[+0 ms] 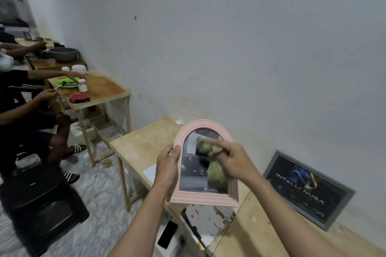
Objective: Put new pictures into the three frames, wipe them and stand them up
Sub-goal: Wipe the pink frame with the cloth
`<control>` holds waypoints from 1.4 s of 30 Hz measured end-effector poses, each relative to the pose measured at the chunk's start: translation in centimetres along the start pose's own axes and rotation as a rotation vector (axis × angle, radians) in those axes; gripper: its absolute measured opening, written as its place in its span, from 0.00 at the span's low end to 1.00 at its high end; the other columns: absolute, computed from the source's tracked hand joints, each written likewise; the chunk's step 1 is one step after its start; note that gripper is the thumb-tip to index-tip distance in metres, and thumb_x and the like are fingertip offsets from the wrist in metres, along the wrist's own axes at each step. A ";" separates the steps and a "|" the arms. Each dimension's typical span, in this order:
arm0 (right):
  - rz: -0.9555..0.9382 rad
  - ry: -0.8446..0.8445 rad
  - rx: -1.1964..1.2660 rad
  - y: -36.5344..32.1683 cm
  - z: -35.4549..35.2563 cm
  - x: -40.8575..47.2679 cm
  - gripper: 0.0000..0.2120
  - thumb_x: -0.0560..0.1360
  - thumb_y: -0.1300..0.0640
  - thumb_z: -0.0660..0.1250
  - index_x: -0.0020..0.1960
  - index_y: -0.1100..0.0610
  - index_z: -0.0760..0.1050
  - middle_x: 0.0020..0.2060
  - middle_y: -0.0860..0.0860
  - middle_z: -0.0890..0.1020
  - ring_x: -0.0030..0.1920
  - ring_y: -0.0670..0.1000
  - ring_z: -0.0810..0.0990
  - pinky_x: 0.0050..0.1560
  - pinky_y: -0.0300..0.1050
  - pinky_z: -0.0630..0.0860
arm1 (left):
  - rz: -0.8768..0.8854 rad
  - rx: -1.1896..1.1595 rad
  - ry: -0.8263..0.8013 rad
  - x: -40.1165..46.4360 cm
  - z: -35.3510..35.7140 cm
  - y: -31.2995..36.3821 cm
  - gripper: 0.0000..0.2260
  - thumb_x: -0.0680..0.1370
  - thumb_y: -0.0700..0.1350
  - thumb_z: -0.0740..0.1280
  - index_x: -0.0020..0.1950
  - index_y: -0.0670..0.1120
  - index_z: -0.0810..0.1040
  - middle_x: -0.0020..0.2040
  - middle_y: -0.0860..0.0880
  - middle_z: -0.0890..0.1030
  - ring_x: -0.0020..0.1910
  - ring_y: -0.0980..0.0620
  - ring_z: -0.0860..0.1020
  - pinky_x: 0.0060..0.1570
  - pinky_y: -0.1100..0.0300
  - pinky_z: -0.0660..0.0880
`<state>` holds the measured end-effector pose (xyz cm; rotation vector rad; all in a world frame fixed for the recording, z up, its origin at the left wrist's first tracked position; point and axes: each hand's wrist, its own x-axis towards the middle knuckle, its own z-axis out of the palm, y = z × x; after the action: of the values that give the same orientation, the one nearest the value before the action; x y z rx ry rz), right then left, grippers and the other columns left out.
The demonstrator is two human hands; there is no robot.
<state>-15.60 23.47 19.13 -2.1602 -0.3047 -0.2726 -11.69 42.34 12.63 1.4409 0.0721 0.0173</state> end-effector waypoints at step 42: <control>0.034 0.310 0.319 -3.6 0.5 0.6 0.18 0.74 0.69 0.64 0.59 0.51 0.74 0.54 0.49 0.80 0.55 0.47 0.79 0.58 0.46 0.76 | 0.070 -0.003 0.026 -1.0 0.7 2.1 0.10 0.83 0.46 0.61 0.52 0.51 0.83 0.48 0.52 0.85 0.47 0.54 0.81 0.46 0.61 0.75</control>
<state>-16.14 25.98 21.77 -1.7760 -0.1237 -0.4976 -12.61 41.85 14.88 1.4402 0.0429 0.0932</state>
